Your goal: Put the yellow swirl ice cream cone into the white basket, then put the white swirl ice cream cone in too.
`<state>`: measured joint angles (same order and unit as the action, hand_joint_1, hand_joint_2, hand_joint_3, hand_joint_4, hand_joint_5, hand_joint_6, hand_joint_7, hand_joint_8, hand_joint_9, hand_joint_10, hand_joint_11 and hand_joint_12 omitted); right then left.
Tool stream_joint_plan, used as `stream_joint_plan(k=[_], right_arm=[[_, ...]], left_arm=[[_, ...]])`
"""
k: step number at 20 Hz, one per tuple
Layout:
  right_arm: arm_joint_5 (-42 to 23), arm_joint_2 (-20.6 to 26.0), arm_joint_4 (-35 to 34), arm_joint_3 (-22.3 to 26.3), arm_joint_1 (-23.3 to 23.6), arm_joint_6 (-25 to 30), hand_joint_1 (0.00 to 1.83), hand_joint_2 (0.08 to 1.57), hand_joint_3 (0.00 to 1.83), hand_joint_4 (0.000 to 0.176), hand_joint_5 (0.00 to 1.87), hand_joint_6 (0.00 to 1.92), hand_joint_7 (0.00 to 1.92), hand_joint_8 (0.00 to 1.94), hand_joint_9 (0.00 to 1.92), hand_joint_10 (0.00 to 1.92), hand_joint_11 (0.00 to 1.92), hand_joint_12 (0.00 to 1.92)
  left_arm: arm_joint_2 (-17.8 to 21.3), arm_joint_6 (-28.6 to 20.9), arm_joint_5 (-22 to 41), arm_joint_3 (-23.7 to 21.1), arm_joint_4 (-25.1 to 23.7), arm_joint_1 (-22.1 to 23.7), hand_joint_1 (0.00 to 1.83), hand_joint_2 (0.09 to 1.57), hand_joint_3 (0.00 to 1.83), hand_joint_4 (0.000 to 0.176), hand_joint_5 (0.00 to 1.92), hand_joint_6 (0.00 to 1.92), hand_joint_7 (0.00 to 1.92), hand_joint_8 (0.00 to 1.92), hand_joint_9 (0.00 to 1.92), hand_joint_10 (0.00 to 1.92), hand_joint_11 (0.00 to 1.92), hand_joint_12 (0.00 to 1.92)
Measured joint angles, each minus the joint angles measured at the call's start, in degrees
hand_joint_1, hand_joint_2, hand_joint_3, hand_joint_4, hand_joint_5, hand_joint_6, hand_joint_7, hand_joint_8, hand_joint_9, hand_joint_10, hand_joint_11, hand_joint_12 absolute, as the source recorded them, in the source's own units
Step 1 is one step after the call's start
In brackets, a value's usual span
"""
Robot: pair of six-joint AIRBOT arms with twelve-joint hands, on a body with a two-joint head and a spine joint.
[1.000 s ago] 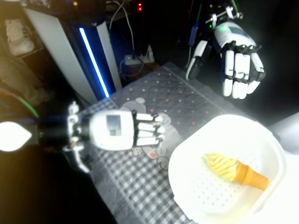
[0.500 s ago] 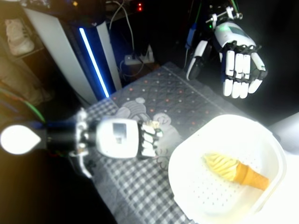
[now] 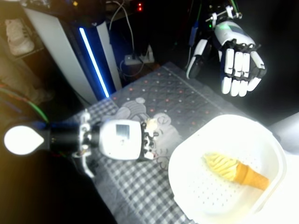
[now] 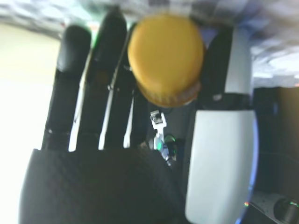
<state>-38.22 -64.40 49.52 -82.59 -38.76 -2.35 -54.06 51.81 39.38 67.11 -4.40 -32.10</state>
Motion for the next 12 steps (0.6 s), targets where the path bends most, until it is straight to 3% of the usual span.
stream_joint_plan(k=[1, 2, 3, 4, 5, 6, 7, 8, 9, 10, 11, 12], right_arm=[[-1.7, 1.0, -1.6, 0.1, 0.0, 0.0, 1.3, 1.0, 0.0, 0.0, 1.25, 0.37, 1.32, 0.6, 1.24, 1.45, 1.11, 1.85], [-4.6, 2.9, -6.4, 0.1, 0.0, -0.9, 1.3, 1.04, 0.0, 0.0, 1.19, 0.42, 1.19, 0.88, 1.14, 1.67, 1.12, 1.92], [-6.6, 3.7, -10.5, -0.4, 0.0, -3.0, 1.22, 1.05, 0.0, 0.0, 1.14, 0.65, 1.18, 1.73, 1.3, 1.87, 1.42, 1.92], [-7.5, 4.0, -12.9, -0.7, 0.0, -4.6, 1.22, 1.05, 0.0, 0.0, 1.14, 0.65, 1.18, 1.73, 1.3, 1.87, 1.42, 1.92], [-7.7, 3.9, -13.6, -1.7, 2.3, -6.8, 1.27, 1.09, 0.0, 0.0, 0.99, 0.76, 1.11, 1.04, 1.12, 1.17, 1.0, 1.53], [-6.8, 3.4, -12.4, -2.3, 5.4, -8.8, 1.29, 1.07, 0.0, 0.0, 1.03, 0.7, 1.19, 0.87, 1.23, 0.95, 1.07, 1.39], [-6.4, 2.0, -12.5, -3.6, 8.2, -9.9, 1.29, 1.07, 0.0, 0.0, 1.03, 0.7, 1.19, 0.87, 1.23, 0.95, 1.07, 1.39], [-5.7, -0.7, -12.7, -6.3, 11.8, -10.5, 1.29, 1.05, 0.0, 0.0, 1.02, 0.76, 1.28, 0.63, 1.25, 0.86, 1.01, 1.42], [-4.9, -3.1, -12.9, -8.8, 14.3, -11.1, 1.28, 1.03, 0.0, 0.0, 1.04, 0.8, 1.36, 0.42, 1.31, 0.65, 1.06, 1.31], [-3.7, -6.2, -13.5, -12.1, 15.6, -11.6, 1.29, 1.02, 0.0, 0.0, 1.07, 0.75, 1.43, 0.27, 1.39, 0.49, 1.12, 1.23], [-1.9, -9.0, -13.7, -15.1, 15.8, -11.6, 1.3, 1.01, 0.0, 0.0, 1.08, 0.73, 1.49, 0.16, 1.46, 0.36, 1.21, 1.11], [1.3, -12.2, -13.1, -18.0, 15.7, -11.6, 1.29, 1.0, 0.0, 0.0, 1.1, 0.72, 1.52, 0.07, 1.5, 0.24, 1.22, 1.06]], left_arm=[[0.0, 0.0, -0.1, 0.0, 0.0, -0.2, 0.75, 0.91, 0.0, 0.002, 0.5, 0.0, 0.53, 0.0, 0.5, 0.0, 0.0, 1.16], [0.0, 0.0, -0.2, 0.0, 0.5, -0.3, 0.74, 0.9, 0.0, 0.0, 0.51, 0.0, 0.54, 0.0, 0.5, 0.01, 0.0, 1.11], [0.0, 0.0, -0.2, 0.0, 1.1, -0.5, 0.76, 0.9, 0.0, 0.0, 0.51, 0.01, 0.54, 0.0, 0.5, 0.01, 0.0, 1.12], [0.0, 0.0, 0.0, 0.0, 1.1, -0.7, 0.76, 0.9, 0.0, 0.0, 0.51, 0.01, 0.54, 0.0, 0.5, 0.01, 0.0, 1.12], [0.0, 0.0, 0.3, 0.0, 1.0, -0.8, 0.76, 0.9, 0.0, 0.0, 0.52, 0.0, 0.54, 0.0, 0.5, 0.01, 0.0, 1.16], [0.0, 0.0, 0.6, 0.0, 1.1, -0.9, 0.78, 0.89, 0.0, 0.001, 0.51, 0.0, 0.55, 0.0, 0.52, 0.01, 0.0, 1.21], [0.0, 0.0, 1.4, -0.2, 1.5, -1.5, 0.78, 0.89, 0.0, 0.001, 0.51, 0.0, 0.55, 0.0, 0.52, 0.01, 0.0, 1.21], [0.0, -0.2, 2.3, -0.5, 1.9, -1.8, 0.82, 0.91, 0.0, 0.005, 0.5, 0.0, 0.53, 0.0, 0.47, 0.01, 0.0, 1.12], [0.0, -0.3, 2.5, -0.8, 1.7, -2.0, 0.82, 0.91, 0.0, 0.008, 0.5, 0.0, 0.53, 0.0, 0.46, 0.01, 0.0, 1.11], [0.0, -0.4, 3.0, -0.9, 1.2, -2.0, 0.84, 0.91, 0.0, 0.009, 0.5, 0.0, 0.52, 0.0, 0.41, 0.01, 0.0, 0.99], [0.0, -0.3, 3.0, -0.9, 1.7, -2.0, 0.84, 0.91, 0.0, 0.005, 0.5, 0.0, 0.53, 0.01, 0.43, 0.02, 0.0, 1.01], [0.2, -0.3, 3.3, -0.8, 2.2, -2.0, 0.83, 0.9, 0.0, 0.022, 0.5, 0.0, 0.52, 0.0, 0.42, 0.02, 0.0, 1.04]])
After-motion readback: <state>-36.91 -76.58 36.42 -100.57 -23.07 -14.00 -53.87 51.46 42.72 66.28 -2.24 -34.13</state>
